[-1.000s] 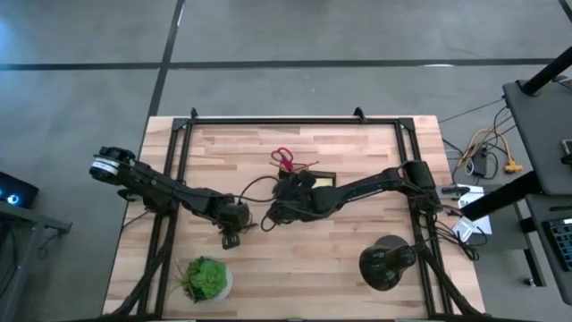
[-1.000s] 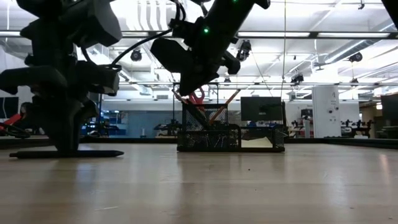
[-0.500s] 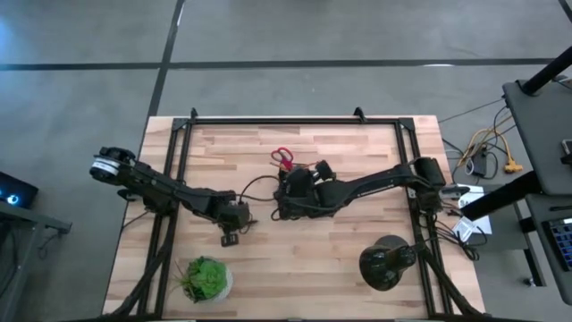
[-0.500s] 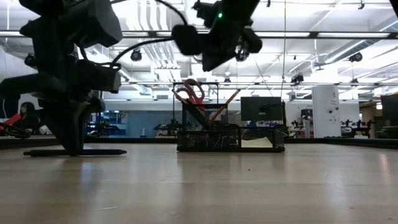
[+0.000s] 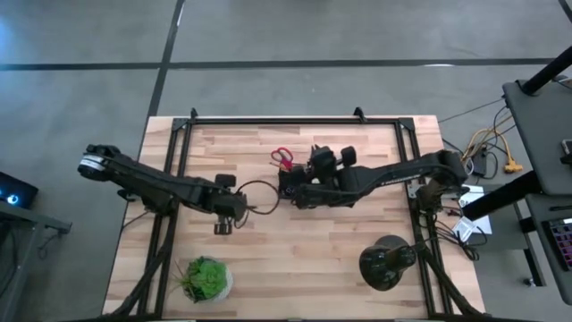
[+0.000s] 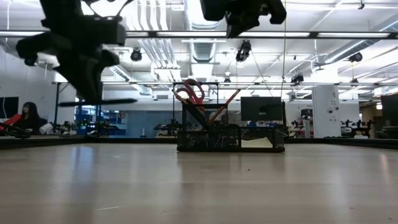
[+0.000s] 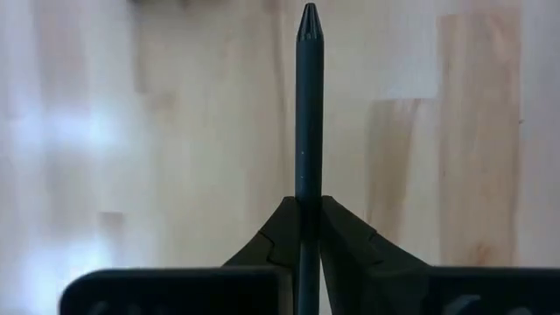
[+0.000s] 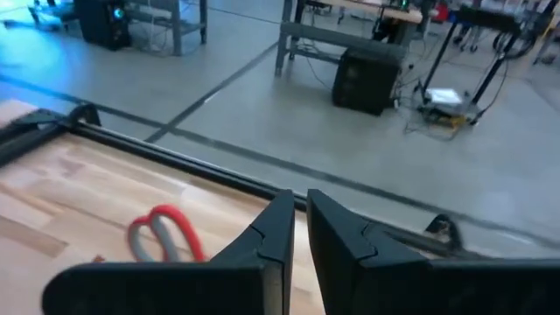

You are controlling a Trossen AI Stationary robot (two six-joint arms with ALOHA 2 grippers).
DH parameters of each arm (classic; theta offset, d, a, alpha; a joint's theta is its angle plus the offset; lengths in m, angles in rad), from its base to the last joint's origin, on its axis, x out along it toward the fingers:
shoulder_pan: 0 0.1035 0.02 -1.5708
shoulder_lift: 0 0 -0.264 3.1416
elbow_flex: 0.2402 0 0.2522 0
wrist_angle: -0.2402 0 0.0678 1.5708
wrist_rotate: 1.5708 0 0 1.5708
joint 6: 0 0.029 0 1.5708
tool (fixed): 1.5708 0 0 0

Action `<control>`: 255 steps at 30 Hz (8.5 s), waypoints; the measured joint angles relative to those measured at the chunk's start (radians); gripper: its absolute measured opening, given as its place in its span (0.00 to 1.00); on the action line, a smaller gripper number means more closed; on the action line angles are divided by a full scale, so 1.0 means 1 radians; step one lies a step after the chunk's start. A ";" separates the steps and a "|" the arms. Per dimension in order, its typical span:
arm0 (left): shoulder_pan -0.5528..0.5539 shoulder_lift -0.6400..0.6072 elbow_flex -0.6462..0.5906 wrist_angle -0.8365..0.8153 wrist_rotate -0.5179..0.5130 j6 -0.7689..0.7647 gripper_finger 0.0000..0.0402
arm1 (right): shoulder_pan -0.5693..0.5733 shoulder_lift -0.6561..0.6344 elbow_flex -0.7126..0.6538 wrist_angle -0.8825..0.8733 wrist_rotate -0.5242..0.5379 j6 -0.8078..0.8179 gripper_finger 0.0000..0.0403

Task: Pick and place office supplies into organizer
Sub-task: Put the black pen into the desk organizer, then return to Home Position

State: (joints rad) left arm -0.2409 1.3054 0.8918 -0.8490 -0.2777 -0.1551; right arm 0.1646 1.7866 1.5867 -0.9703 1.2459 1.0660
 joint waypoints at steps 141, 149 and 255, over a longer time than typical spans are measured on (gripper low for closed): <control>0.468 -1.251 -0.867 0.916 0.529 -0.305 0.11 | -0.249 -1.779 -1.578 1.029 -1.264 -0.659 0.03; 0.468 -1.206 -0.883 0.905 0.528 -0.309 0.11 | -0.249 -1.729 -1.577 1.025 -1.264 -0.673 0.03; 0.505 -1.221 -0.887 0.991 0.527 -0.308 0.11 | -0.240 -1.764 -1.577 1.056 -1.270 -0.673 0.03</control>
State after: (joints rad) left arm 0.2638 0.0845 0.0048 0.1421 0.2493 -0.4636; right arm -0.0753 0.0223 0.0093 0.0852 -0.0238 0.3927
